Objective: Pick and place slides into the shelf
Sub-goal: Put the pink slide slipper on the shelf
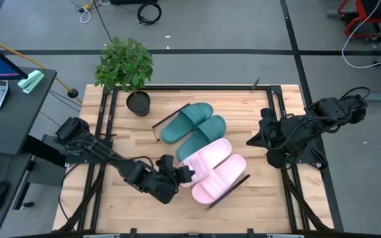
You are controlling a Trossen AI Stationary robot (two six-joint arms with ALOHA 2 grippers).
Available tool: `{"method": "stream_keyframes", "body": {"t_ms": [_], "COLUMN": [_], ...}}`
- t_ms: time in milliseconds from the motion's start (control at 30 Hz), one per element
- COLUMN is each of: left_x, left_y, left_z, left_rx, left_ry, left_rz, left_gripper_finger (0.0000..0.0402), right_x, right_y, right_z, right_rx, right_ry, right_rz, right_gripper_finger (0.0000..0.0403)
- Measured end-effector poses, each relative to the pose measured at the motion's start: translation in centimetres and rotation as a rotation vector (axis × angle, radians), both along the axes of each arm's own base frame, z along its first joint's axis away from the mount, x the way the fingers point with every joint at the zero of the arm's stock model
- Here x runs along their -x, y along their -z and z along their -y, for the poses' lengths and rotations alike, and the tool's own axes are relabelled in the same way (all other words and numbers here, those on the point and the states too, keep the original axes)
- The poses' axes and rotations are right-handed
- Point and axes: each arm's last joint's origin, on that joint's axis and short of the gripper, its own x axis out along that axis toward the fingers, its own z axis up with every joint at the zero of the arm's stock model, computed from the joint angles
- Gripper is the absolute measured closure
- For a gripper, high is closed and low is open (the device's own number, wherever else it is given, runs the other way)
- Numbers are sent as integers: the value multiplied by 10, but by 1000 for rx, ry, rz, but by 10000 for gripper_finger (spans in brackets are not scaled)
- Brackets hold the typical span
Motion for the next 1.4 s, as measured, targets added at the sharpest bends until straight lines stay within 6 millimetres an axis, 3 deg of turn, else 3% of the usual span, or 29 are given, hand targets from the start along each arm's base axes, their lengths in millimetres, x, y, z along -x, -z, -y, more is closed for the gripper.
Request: {"method": "stream_keyframes", "body": {"t_ms": [267, 633, 1033, 1233, 1400], "left_x": [2, 38, 24, 23, 20], "left_y": [-5, -40, -38, -39, -30], "left_z": [-4, -26, -25, -25, -20], "left_rx": [15, -45, -4, -1, 17], "left_ry": [28, 46, 43, 29, -2], "left_rz": [-17, -94, -34, -16, -16], "left_gripper_finger": [392, 392, 382, 392, 374], "right_x": [0, 0, -1, -7, -16], "right_y": [0, 0, 1, 4, 9], "right_z": [0, 0, 0, -2, -7], "right_rx": [-4, 1, 16, 34, 54], "right_ry": [4, 11, 28, 20, 13], "right_rz": [-2, -1, 3, -15, -42], "right_gripper_finger": [391, 391, 390, 391, 391]}}
